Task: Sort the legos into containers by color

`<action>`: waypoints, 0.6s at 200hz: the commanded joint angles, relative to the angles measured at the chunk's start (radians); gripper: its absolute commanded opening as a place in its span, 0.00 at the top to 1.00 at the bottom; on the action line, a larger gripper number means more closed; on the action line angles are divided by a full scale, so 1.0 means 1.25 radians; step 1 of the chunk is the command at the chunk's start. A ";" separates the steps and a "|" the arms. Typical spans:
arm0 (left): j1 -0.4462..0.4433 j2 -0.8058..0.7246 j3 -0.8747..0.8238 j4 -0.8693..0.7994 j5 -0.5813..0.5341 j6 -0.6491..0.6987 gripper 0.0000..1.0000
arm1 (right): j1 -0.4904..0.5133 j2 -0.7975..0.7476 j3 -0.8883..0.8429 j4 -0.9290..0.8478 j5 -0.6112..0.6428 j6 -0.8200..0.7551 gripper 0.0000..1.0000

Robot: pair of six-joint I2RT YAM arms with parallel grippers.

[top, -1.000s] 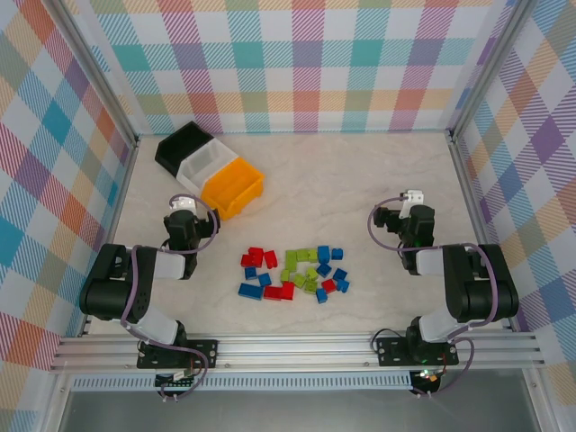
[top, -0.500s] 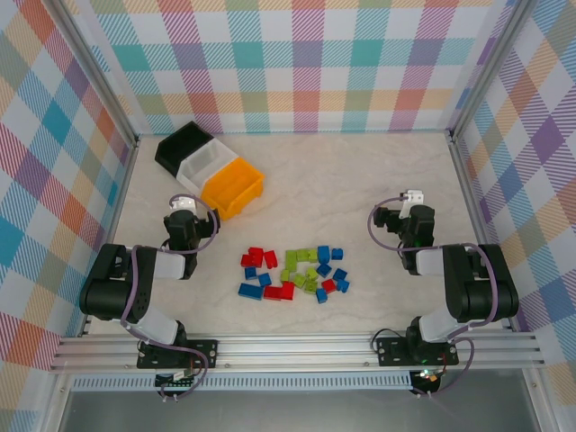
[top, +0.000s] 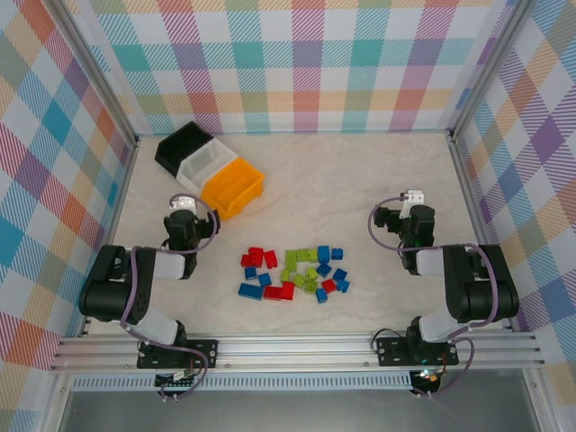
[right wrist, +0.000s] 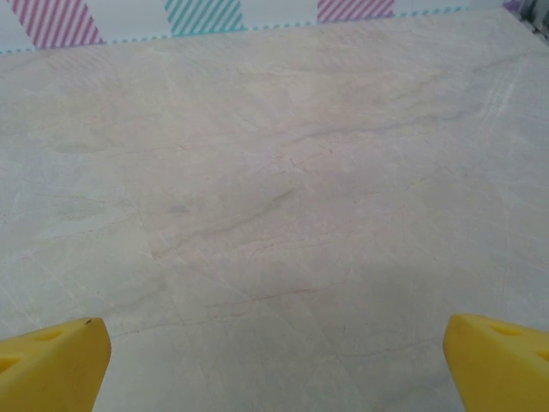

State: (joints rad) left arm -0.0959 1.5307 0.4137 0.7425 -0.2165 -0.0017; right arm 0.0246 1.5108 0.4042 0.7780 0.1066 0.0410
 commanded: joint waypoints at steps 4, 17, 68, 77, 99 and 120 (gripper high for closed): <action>-0.005 -0.124 0.085 -0.188 0.005 0.020 0.00 | -0.002 -0.119 0.058 -0.169 0.044 0.016 0.00; -0.008 -0.180 0.102 -0.236 0.015 0.004 0.00 | 0.003 -0.152 0.088 -0.241 0.058 0.028 0.00; -0.001 -0.286 0.279 -0.538 -0.209 -0.468 0.00 | 0.063 -0.190 0.288 -0.618 0.293 0.225 0.00; 0.005 -0.280 0.375 -0.772 -0.251 -0.616 0.00 | 0.052 -0.181 0.317 -0.689 0.310 0.374 0.00; 0.018 -0.244 0.478 -0.890 -0.123 -0.553 0.00 | -0.014 -0.171 0.340 -0.806 0.142 0.623 0.00; 0.013 -0.184 0.571 -0.953 0.075 -0.456 0.00 | -0.013 -0.159 0.316 -0.720 0.016 0.575 0.00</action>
State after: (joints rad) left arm -0.0837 1.2198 1.0142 -0.1581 -0.3389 -0.5762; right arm 0.0158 1.2842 0.8196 -0.0532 0.3046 0.6136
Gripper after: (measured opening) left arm 0.997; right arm 0.996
